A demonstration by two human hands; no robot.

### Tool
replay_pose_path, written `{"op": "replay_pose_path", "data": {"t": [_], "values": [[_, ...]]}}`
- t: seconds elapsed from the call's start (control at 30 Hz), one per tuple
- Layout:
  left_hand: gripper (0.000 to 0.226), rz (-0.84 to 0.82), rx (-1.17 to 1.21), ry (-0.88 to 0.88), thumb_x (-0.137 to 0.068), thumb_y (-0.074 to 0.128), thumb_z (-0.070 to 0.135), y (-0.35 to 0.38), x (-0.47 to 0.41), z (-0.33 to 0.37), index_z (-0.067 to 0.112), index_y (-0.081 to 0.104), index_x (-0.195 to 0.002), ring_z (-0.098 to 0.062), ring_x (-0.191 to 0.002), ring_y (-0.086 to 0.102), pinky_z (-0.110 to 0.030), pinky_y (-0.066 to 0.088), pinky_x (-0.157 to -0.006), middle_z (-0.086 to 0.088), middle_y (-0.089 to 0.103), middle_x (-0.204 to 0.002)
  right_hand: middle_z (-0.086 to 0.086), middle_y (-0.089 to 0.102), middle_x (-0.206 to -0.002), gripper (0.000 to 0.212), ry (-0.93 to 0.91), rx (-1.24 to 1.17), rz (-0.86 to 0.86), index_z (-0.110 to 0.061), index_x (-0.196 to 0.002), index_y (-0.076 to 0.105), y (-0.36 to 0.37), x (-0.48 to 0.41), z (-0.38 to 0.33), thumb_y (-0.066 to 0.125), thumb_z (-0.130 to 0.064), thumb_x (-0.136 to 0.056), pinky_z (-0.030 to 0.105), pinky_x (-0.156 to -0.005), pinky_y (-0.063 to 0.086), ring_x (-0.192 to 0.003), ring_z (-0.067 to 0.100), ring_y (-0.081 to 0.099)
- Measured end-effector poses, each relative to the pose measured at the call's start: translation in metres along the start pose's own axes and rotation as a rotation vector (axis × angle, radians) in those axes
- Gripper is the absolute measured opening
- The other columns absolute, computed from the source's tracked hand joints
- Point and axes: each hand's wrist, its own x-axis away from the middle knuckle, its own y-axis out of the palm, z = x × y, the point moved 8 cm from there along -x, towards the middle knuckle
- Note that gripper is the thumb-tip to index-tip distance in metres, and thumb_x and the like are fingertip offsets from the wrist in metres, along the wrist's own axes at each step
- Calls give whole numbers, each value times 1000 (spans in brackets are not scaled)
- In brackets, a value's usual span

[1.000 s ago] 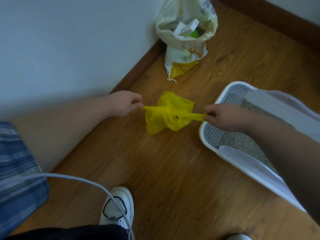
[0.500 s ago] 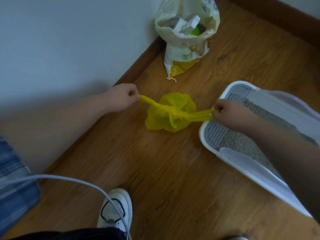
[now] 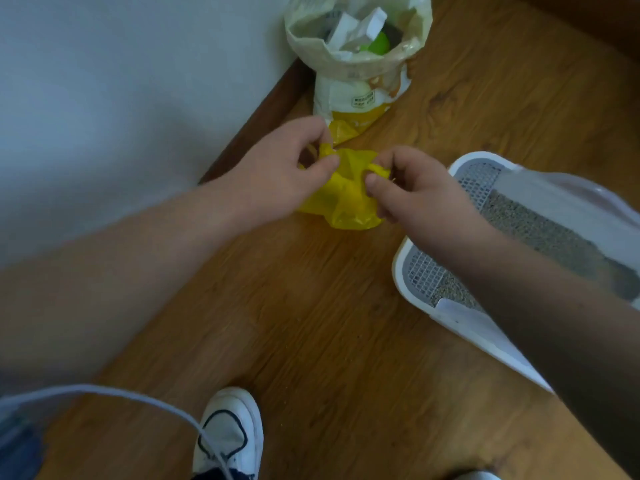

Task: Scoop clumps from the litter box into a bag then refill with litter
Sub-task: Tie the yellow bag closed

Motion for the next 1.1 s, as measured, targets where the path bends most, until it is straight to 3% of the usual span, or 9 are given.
{"op": "replay_pose_path", "data": {"t": [0.2, 0.3, 0.43, 0.5, 0.63, 0.8, 0.97, 1.1], "values": [[12, 97, 47, -92, -93, 63, 23, -9, 18, 40, 22, 53, -88, 2, -66, 51, -12, 39, -59, 11, 55, -74, -12, 50, -72, 6, 30, 75, 63, -18, -95, 59, 1, 22, -44, 64, -22, -94, 16, -56, 38, -60, 2, 46], [11, 151, 113, -142, -93, 64, 22, -32, 28, 81, 16, 55, -89, -8, -68, 54, -23, 43, -63, 2, 59, -76, -13, 51, -69, 4, 89, 25, 159, -21, -94, 60, -24, 44, -84, 63, -23, -94, 19, -56, 41, -60, 2, 47], [10, 174, 183, -196, -91, 66, 22, -76, 54, 158, 20, 57, -88, -1, -65, 54, -18, 43, -60, 7, 59, -74, -12, 58, -73, 12, 184, -66, 224, -32, -91, 59, -62, 90, -153, 64, -21, -92, 35, -66, 54, -68, 9, 59], [9, 163, 208, -212, -91, 67, 24, -106, 69, 209, 23, 58, -90, -3, -69, 58, -19, 46, -63, 10, 62, -77, -12, 62, -77, 17, 193, -91, 230, -36, -89, 58, -84, 117, -202, 64, -21, -92, 35, -68, 57, -73, 13, 63], [11, 167, 246, -210, -91, 68, 23, -185, 98, 334, 27, 58, -90, -6, -73, 60, -13, 45, -61, 9, 64, -82, -14, 61, -83, 17, 170, -129, 264, -36, -97, 58, -145, 174, -326, 63, -20, -94, 15, -58, 45, -67, 2, 53], [8, 157, 267, -121, -90, 68, 17, -287, 131, 510, 21, 62, -93, -7, -70, 58, -12, 42, -63, 11, 62, -78, -12, 58, -77, 13, 109, -85, 289, -30, -100, 60, -231, 250, -496, 64, -19, -93, 12, -58, 39, -64, 1, 49], [7, 178, 298, 37, -87, 69, 18, -374, 152, 674, 18, 63, -91, -4, -62, 53, -12, 41, -61, 8, 61, -74, -1, 64, -78, 12, -14, -20, 358, -29, -97, 62, -320, 328, -644, 63, -18, -93, 23, -61, 47, -66, 10, 55], [8, 201, 355, 153, -88, 69, 20, -422, 161, 779, 25, 63, -87, -8, -63, 57, -23, 47, -62, 7, 63, -73, -3, 66, -82, 12, -136, 3, 448, -30, -97, 62, -385, 380, -729, 64, -20, -93, 32, -69, 52, -74, 17, 62]]}}
